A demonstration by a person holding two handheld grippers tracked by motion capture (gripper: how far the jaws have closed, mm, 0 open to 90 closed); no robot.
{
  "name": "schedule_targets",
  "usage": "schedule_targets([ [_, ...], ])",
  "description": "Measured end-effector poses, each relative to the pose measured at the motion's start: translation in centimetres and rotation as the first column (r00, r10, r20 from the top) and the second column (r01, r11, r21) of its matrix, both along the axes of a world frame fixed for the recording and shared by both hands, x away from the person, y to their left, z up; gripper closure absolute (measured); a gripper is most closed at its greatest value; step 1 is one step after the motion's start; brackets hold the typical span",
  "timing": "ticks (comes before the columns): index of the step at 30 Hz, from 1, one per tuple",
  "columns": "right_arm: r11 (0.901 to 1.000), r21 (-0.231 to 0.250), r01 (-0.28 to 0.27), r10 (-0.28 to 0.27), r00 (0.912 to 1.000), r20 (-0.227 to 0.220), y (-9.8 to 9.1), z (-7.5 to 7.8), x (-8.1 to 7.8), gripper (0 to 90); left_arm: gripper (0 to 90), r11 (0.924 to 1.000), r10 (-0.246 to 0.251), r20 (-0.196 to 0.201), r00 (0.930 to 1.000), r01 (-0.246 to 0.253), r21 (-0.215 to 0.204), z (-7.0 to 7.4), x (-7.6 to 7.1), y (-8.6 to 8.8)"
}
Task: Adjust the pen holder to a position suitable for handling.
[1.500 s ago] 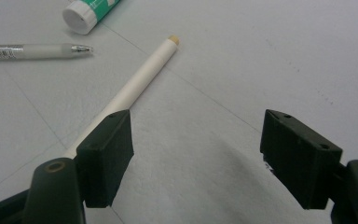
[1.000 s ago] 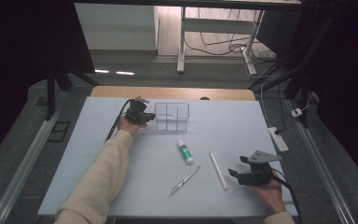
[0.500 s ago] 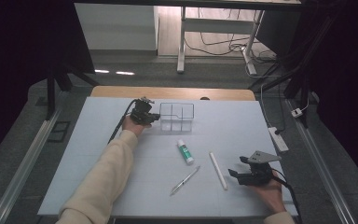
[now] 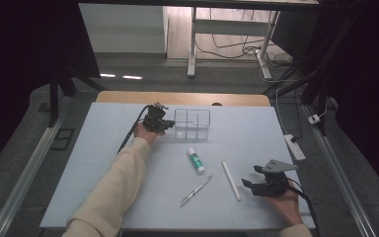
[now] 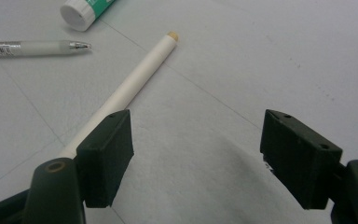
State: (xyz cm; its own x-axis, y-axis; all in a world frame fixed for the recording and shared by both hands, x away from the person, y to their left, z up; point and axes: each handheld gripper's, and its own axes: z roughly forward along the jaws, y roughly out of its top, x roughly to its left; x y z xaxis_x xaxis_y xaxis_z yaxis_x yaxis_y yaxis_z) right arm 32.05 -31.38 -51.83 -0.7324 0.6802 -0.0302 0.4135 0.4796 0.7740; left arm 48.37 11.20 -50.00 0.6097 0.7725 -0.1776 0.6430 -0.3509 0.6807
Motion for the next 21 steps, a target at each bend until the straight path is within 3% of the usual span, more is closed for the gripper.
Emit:
schedule_targets([
  [11, 0.9999, 0.011, 0.008, -0.009, 1.0000, 0.005, -0.1, 0.1, -0.1, 25.0, 89.0, 0.9998, -0.020, -0.005, 0.9998, 0.020, -0.001, 0.7, -0.5, 0.5],
  [16, 0.9998, 0.013, 0.012, -0.012, 0.9999, 0.010, -0.1, 0.2, -0.1, 25.0, 88.8, 0.9993, -0.034, 0.029, 0.9990, 0.034, -0.018, 2.1, -1.8, 1.4],
  [19, 0.9998, 0.013, 0.012, -0.012, 0.9999, 0.012, -0.2, 0.2, -0.2, 25.0, 82.5, 0.9984, -0.045, 0.040, 0.9982, 0.046, -0.032, 2.8, -2.8, 1.8],
  [20, 0.9999, 0.011, 0.013, -0.013, 0.9998, 0.013, -0.2, 0.3, -0.2, 25.0, 67.0, 0.9980, -0.049, 0.034, 0.9982, 0.050, -0.038, 3.0, -3.1, 1.8],
  [21, 0.9998, 0.008, 0.017, -0.018, 0.9997, 0.015, -0.2, 0.3, -0.2, 25.0, 61.3, 0.9982, -0.047, 0.033, 0.9983, 0.049, -0.035, 3.2, -3.5, 1.9],
])
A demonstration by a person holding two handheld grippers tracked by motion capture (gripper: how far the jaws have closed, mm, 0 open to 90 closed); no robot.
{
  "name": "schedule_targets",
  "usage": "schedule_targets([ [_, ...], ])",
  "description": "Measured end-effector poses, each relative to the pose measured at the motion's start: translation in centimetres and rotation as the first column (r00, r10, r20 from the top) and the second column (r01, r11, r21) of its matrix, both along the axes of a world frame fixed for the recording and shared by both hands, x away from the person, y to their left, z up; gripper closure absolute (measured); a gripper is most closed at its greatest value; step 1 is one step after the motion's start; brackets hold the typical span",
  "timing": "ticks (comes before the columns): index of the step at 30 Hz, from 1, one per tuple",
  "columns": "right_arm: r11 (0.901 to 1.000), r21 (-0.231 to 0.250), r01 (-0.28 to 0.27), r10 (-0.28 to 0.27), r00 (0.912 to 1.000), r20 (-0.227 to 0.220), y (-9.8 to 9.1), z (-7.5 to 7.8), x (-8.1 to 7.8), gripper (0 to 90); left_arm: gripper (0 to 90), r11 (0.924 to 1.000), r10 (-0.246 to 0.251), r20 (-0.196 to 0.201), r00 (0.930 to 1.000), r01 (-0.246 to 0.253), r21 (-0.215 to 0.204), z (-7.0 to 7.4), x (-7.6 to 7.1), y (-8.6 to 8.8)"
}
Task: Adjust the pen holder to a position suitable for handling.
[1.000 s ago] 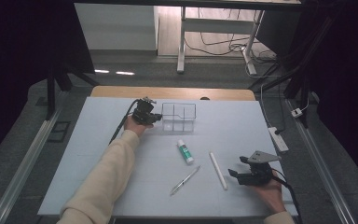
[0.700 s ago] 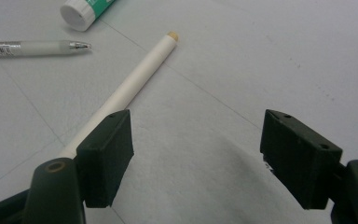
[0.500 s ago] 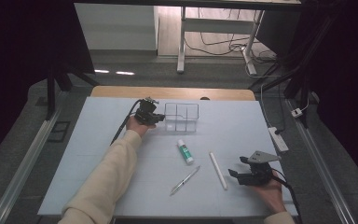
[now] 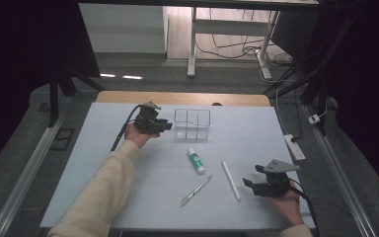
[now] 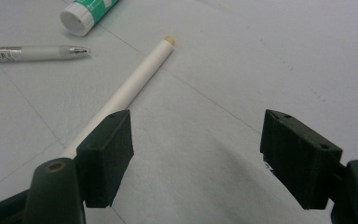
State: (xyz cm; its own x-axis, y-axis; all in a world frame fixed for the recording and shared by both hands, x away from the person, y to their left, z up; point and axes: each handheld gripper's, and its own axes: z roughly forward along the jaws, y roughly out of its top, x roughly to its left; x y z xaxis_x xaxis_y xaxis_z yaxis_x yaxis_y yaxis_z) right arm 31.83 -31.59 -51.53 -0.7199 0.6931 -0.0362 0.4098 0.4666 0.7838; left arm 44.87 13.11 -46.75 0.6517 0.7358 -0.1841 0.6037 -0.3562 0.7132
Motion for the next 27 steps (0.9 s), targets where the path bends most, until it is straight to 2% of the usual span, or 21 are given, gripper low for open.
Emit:
schedule_targets([
  [1, 1.0000, 0.000, 0.000, 0.000, 1.0000, 0.000, 0.0, 0.0, 0.0, 25.0, 61.3, 1.0000, 0.001, 0.010, 0.9999, -0.001, 0.004, 0.2, -0.5, 0.1],
  [2, 1.0000, 0.000, 0.000, 0.000, 1.0000, 0.000, 0.0, 0.0, 0.0, 25.0, 56.4, 1.0000, -0.002, 0.016, 0.9999, 0.002, 0.004, 0.5, -0.9, 0.2],
  [3, 1.0000, 0.001, 0.002, -0.002, 1.0000, 0.000, 0.0, 0.0, 0.0, 25.0, 47.1, 1.0000, -0.006, 0.016, 0.9999, 0.006, 0.000, 0.7, -1.4, 0.3],
  [6, 1.0000, 0.000, 0.003, -0.003, 1.0000, -0.001, 0.0, 0.0, 0.0, 25.0, 40.8, 0.9996, -0.026, 0.036, 0.9990, 0.027, -0.010, 1.2, -2.8, 0.4],
  [8, 1.0000, -0.001, 0.003, -0.003, 1.0000, -0.001, 0.0, 0.0, 0.0, 25.0, 37.4, 0.9989, -0.042, 0.022, 0.9989, 0.042, -0.020, 1.5, -3.6, 0.5],
  [11, 1.0000, -0.001, 0.004, -0.004, 1.0000, 0.000, 0.0, 0.0, 0.0, 25.0, 35.9, 0.9978, -0.065, 0.040, 0.9971, 0.066, -0.012, 1.7, -4.8, 0.6],
  [15, 1.0000, 0.000, 0.004, -0.004, 1.0000, 0.001, -0.1, 0.0, 0.0, 25.0, 33.8, 0.9967, -0.079, 0.044, 0.9959, 0.080, -0.013, 1.8, -6.0, 0.7],
  [19, 0.9998, 0.020, -0.008, 0.007, 0.9999, 0.010, -0.1, 0.0, -0.1, 25.0, 34.8, 0.9956, -0.093, 0.026, 0.9953, 0.093, -0.008, 1.7, -7.1, 0.8],
  [27, 0.9998, 0.017, -0.007, 0.007, 0.9999, 0.014, -0.2, 0.2, 0.0, 25.0, 34.8, 0.9937, -0.112, 0.013, 0.9936, 0.112, -0.010, 1.2, -9.1, 0.9],
])
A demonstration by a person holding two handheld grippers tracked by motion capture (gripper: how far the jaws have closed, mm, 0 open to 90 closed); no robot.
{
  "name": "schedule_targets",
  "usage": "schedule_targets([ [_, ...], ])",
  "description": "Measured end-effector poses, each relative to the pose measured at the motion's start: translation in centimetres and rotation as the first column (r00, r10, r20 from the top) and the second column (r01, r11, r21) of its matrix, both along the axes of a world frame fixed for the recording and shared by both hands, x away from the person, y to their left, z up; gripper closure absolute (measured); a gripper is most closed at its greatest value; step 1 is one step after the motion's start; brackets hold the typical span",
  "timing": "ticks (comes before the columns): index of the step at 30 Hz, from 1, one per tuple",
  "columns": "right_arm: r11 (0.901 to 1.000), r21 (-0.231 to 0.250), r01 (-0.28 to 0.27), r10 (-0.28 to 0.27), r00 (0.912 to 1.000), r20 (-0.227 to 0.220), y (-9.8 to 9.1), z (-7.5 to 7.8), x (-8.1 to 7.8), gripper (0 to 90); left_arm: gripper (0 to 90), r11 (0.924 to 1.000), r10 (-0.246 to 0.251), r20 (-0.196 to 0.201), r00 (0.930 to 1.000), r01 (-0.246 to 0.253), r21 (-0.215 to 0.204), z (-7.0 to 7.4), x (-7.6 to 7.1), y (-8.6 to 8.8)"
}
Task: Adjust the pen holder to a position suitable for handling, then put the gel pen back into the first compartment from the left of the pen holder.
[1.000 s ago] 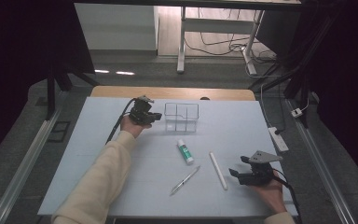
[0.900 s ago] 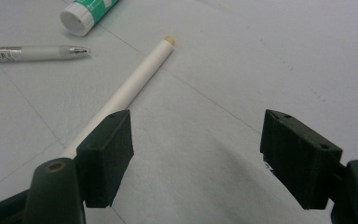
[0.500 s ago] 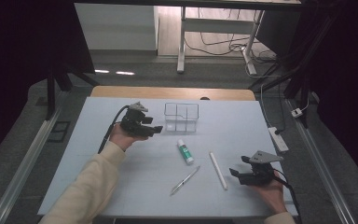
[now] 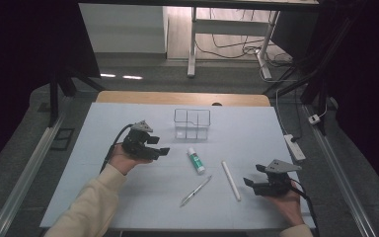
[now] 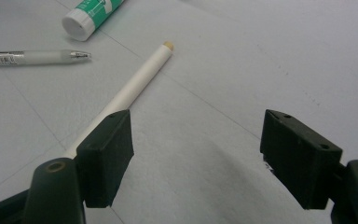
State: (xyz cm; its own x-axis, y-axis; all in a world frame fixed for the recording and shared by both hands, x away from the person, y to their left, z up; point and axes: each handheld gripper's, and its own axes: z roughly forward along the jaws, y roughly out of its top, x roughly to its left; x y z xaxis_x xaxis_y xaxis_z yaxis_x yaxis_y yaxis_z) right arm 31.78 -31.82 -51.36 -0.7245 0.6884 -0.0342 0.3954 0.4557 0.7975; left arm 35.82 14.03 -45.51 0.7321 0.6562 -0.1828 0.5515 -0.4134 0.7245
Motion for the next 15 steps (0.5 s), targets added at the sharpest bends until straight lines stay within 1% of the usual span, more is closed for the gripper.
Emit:
schedule_targets([
  [3, 1.0000, -0.001, 0.000, 0.000, 1.0000, 0.004, 0.0, 0.1, 0.0, 25.0, 34.7, 0.9999, -0.008, -0.009, 0.9999, 0.008, 0.007, -0.4, -0.4, -0.3],
  [7, 1.0000, -0.002, -0.002, 0.002, 1.0000, 0.005, -0.1, 0.1, 0.0, 25.3, 34.7, 0.9990, -0.019, -0.009, 0.9998, 0.020, 0.040, -1.0, -0.9, -0.8],
  [10, 1.0000, 0.002, -0.007, 0.007, 1.0000, 0.005, -0.1, 0.1, 0.0, 25.4, 34.8, 0.9986, -0.031, -0.016, 0.9994, 0.031, 0.042, -1.3, -1.2, -1.1],
  [15, 1.0000, 0.005, -0.005, 0.005, 1.0000, 0.006, -0.1, 0.0, 0.1, 25.4, 34.9, 0.9978, -0.047, -0.021, 0.9987, 0.048, 0.046, -1.3, -1.6, -1.7],
])
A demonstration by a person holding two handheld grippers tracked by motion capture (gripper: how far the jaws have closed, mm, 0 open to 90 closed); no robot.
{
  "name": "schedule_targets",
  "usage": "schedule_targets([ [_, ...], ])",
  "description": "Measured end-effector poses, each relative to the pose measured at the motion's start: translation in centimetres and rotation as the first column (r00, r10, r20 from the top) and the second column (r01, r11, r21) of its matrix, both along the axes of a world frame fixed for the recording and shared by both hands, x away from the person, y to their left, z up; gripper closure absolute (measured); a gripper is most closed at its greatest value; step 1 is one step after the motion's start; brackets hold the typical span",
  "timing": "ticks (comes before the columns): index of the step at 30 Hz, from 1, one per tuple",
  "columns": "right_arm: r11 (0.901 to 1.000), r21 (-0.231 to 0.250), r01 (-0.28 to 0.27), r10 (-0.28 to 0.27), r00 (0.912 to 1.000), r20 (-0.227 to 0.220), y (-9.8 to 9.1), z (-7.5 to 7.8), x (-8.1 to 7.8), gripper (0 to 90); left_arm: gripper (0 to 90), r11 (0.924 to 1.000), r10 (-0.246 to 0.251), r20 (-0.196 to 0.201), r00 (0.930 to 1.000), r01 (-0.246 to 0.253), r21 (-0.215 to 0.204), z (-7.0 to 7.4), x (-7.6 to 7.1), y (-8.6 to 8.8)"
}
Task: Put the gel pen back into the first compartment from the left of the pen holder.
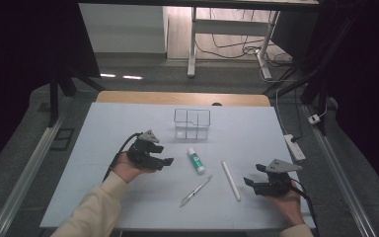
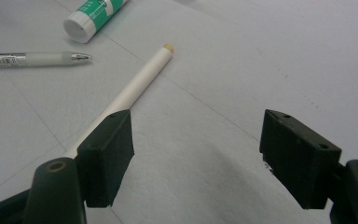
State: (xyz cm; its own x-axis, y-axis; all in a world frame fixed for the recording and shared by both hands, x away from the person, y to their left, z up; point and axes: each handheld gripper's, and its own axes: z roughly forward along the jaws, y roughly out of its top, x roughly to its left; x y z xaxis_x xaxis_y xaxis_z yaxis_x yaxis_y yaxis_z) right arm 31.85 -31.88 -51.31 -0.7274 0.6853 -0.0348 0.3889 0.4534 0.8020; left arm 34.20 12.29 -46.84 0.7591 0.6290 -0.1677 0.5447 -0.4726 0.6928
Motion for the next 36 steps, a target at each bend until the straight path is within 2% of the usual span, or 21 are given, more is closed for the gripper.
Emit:
schedule_targets([
  [4, 1.0000, -0.001, 0.003, -0.003, 1.0000, -0.001, 0.0, 0.0, 0.0, 25.4, 35.8, 0.9993, -0.035, -0.010, 0.9993, 0.035, 0.014, -0.2, -0.3, -0.8],
  [11, 1.0000, -0.001, 0.003, -0.003, 1.0000, -0.002, 0.0, -0.1, 0.1, 25.4, 35.7, 0.9982, -0.054, -0.016, 0.9984, 0.055, 0.025, -0.4, -0.5, -1.9],
  [15, 1.0000, -0.003, 0.002, -0.002, 1.0000, -0.003, 0.0, -0.1, 0.0, 25.4, 35.7, 0.9959, -0.083, -0.013, 0.9964, 0.084, 0.035, -0.4, -0.7, -3.0],
  [25, 0.9999, -0.014, 0.002, -0.002, 1.0000, -0.005, 0.1, -0.2, 0.0, 25.4, 35.7, 0.9839, -0.158, -0.032, 0.9870, 0.160, 0.080, -1.2, -1.1, -6.1],
  [31, 0.9999, -0.014, 0.001, -0.001, 1.0000, -0.009, 0.1, -0.2, 0.1, 25.4, 35.7, 0.9810, -0.174, -0.036, 0.9841, 0.176, 0.081, -1.3, -1.1, -7.0],
  [36, 0.9998, -0.022, 0.002, -0.002, 0.9999, -0.013, 0.1, -0.3, 0.1, 25.4, 35.8, 0.9749, -0.198, -0.046, 0.9792, 0.201, 0.095, -1.4, -1.0, -8.1],
])
